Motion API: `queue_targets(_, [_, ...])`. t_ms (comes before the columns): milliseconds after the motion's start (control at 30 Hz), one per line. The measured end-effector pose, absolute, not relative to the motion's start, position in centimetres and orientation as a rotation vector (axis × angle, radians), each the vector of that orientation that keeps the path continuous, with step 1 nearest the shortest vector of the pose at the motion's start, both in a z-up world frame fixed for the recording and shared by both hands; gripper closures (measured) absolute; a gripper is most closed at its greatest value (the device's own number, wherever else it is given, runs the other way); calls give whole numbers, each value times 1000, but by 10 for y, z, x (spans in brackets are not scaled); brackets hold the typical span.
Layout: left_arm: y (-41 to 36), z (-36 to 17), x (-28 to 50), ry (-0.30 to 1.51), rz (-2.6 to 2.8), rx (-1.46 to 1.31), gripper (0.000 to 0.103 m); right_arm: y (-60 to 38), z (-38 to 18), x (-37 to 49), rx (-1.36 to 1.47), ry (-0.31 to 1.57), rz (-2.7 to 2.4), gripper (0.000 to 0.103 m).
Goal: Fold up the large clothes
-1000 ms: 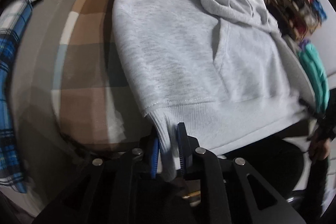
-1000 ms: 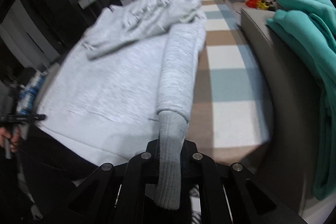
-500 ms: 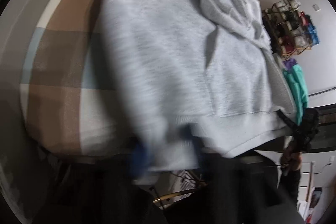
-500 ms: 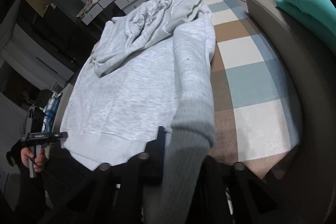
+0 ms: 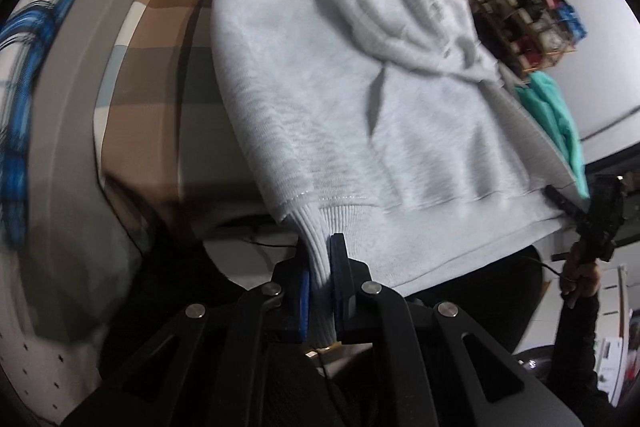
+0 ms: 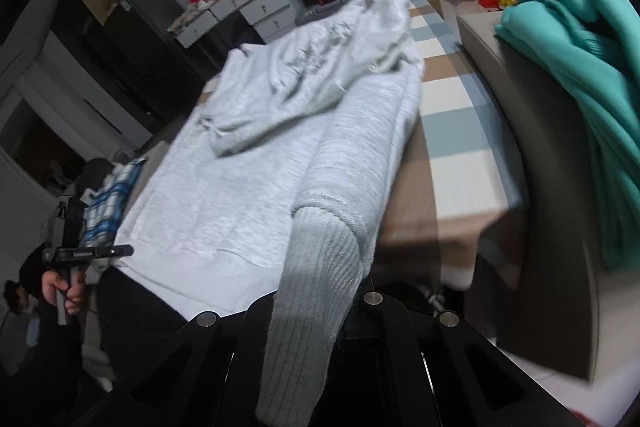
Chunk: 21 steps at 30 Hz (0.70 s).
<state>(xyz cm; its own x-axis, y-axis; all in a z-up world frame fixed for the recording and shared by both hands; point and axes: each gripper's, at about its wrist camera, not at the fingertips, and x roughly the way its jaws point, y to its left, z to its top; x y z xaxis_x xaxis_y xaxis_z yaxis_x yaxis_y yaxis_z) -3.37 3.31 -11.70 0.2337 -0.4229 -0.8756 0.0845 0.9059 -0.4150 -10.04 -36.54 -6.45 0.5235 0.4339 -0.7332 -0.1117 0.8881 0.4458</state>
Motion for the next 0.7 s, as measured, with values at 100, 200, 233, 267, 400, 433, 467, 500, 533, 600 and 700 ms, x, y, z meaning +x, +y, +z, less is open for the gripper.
queue_targets(100, [32, -94, -47, 1254, -473, -357, 99, -366, -39, -124, 368, 903, 386, 98])
queue_targets(200, [41, -71, -26, 1198, -532, -431, 99, -368, -10, -119, 387, 841, 396, 98])
queue_targets(233, [45, -63, -9, 1185, -535, -443, 99, -370, 2, -109, 395, 816, 393, 98])
queue_targets(267, [48, -55, 7, 1170, -537, -453, 99, -371, 10, -99, 400, 801, 385, 98])
queue_targets(400, [41, -29, 94, 1165, -516, -533, 99, -381, 45, -26, 452, 768, 322, 98])
queue_targets(433, [37, -22, 113, 1159, -525, -542, 99, -384, 50, -4, 463, 773, 304, 98])
queue_targets(467, [31, -13, 134, 1141, -532, -542, 99, -389, 55, 22, 477, 779, 272, 98])
queue_targets(500, [30, -3, 167, 1119, -498, -559, 99, -393, 57, 49, 487, 792, 246, 98])
queue_targets(533, [29, 2, 183, 1116, -492, -568, 99, -398, 57, 83, 503, 816, 219, 98])
queue_targets(600, [28, 3, 221, 1115, -470, -598, 99, -405, 52, 127, 523, 856, 159, 98])
queue_targets(700, [21, -17, 275, 1162, -430, -604, 99, -417, 31, 202, 570, 925, 83, 98])
